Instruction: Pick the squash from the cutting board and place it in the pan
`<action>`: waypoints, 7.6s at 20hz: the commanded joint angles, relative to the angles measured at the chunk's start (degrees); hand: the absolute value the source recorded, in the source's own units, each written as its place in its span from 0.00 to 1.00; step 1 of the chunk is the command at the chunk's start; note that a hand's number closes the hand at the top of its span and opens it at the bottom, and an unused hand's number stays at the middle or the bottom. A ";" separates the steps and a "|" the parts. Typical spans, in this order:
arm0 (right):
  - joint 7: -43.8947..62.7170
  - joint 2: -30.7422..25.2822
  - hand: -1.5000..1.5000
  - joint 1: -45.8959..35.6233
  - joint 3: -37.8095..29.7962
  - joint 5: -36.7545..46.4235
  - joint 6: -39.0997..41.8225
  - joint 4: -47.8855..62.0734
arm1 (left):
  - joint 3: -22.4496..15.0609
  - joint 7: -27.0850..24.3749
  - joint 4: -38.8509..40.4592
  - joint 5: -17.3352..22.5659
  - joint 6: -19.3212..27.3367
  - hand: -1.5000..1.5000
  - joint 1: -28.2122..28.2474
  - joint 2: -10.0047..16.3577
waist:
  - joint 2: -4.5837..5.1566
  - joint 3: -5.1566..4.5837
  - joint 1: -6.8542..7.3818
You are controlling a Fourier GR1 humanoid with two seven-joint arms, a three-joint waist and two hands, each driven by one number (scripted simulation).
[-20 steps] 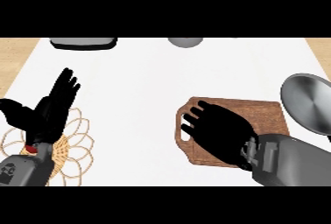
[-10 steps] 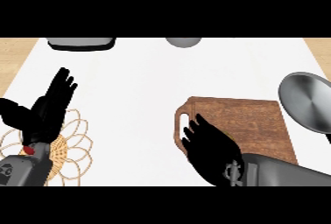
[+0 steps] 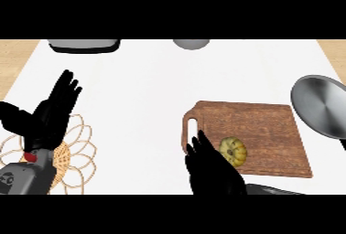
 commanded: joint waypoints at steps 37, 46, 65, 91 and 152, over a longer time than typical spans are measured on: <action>-18.97 5.75 0.00 10.25 -2.68 29.29 -21.64 34.00 | 6.49 0.06 3.78 -6.83 -6.34 0.50 -1.83 -6.97 | 0.17 0.01 -0.03; -27.99 8.45 1.00 9.75 -3.98 32.63 -25.69 36.81 | 8.53 1.74 0.87 -6.52 -8.13 0.50 -0.79 -6.35 | 0.10 0.01 0.17; -11.23 12.90 1.00 27.62 -46.43 15.50 -46.27 16.23 | 10.55 1.58 -1.97 -7.13 -7.47 0.50 4.17 -6.34 | -0.79 0.04 -3.52; -23.32 -0.59 1.00 23.23 -86.00 -0.27 -50.78 16.80 | 12.35 1.25 2.18 -6.80 -12.03 0.50 -0.79 -6.56 | 0.36 0.06 0.03; -77.23 -30.42 0.00 22.54 -114.62 -27.75 -26.97 100.37 | 8.82 1.51 -1.82 -12.41 -9.39 0.50 1.93 -11.82 | 0.44 0.48 0.25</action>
